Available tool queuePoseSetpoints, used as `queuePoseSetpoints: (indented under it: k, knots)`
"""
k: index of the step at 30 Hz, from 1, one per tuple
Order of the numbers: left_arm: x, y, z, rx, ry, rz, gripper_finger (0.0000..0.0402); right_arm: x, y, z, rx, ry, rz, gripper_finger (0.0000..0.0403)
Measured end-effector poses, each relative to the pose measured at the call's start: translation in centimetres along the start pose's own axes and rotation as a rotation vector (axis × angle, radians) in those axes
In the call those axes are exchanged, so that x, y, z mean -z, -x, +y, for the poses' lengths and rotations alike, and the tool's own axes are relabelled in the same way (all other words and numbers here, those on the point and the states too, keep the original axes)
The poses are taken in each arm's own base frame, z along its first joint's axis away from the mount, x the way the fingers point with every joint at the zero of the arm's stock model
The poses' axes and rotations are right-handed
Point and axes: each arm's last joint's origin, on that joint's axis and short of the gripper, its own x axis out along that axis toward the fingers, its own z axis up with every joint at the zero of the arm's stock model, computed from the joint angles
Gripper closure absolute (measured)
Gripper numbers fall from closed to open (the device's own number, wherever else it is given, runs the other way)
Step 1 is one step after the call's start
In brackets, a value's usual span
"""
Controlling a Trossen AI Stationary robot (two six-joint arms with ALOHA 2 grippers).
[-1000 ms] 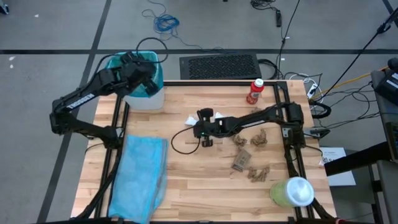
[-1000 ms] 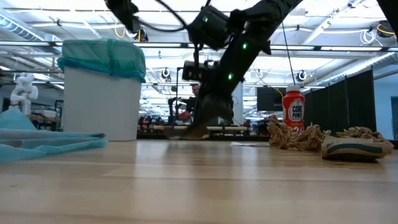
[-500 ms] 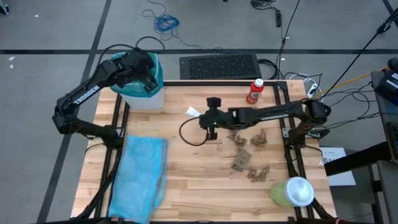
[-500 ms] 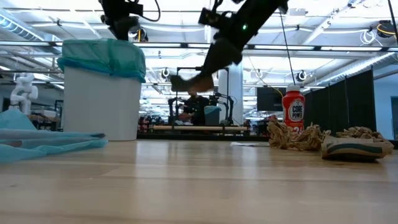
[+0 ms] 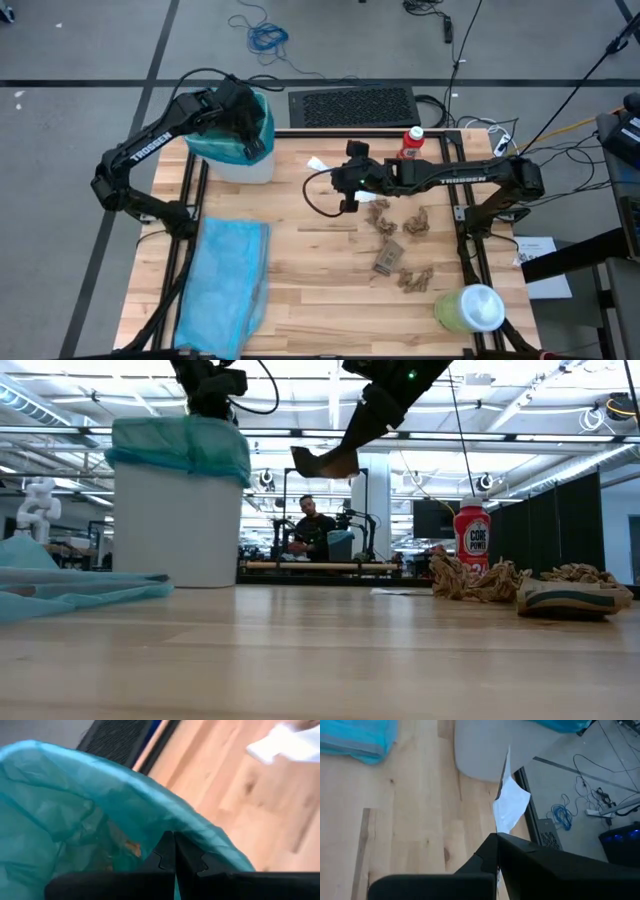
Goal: Place trash/remove bag and relplace
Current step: Put the white paper into the trash bin
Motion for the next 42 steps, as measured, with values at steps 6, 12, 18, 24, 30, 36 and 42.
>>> queuePoseSetpoints:
  k: [6, 12, 18, 24, 30, 36, 42]
  knots:
    - [-0.4, 0.0, -0.8, 0.104, -0.017, -0.048, 0.0401, 0.4, 0.2, -0.2, -0.007, 0.014, 0.032, 0.0403]
    - [-1.4, -0.8, -2.1, 0.16, -0.063, -0.09, 0.0401, 0.3, 0.9, -0.1, -0.024, 0.024, 0.023, 0.0403]
    - [-2.6, -2.0, -3.6, 0.248, -0.108, -0.144, 0.0401, -0.1, 4.4, -1.6, -0.039, -0.005, -0.06, 0.0403]
    - [-4.1, -3.8, -4.6, 0.318, -0.12, -0.21, 0.0401, -0.2, 9.4, -3.8, 0.0, -0.074, -0.188, 0.0403]
    - [-5.7, -5.4, -5.1, 0.351, -0.147, -0.312, 0.0401, 0.1, 12.8, -5.1, 0.024, -0.128, -0.278, 0.0403]
    - [-7.0, -5.5, -5.2, 0.369, -0.149, -0.428, 0.0402, 0.2, 13.5, -5.4, 0.03, -0.139, -0.299, 0.0403]
    - [-7.8, -2.5, -5.0, 0.356, -0.173, -0.467, 0.0402, -0.3, 13.6, -5.6, 0.044, -0.149, -0.347, 0.0403]
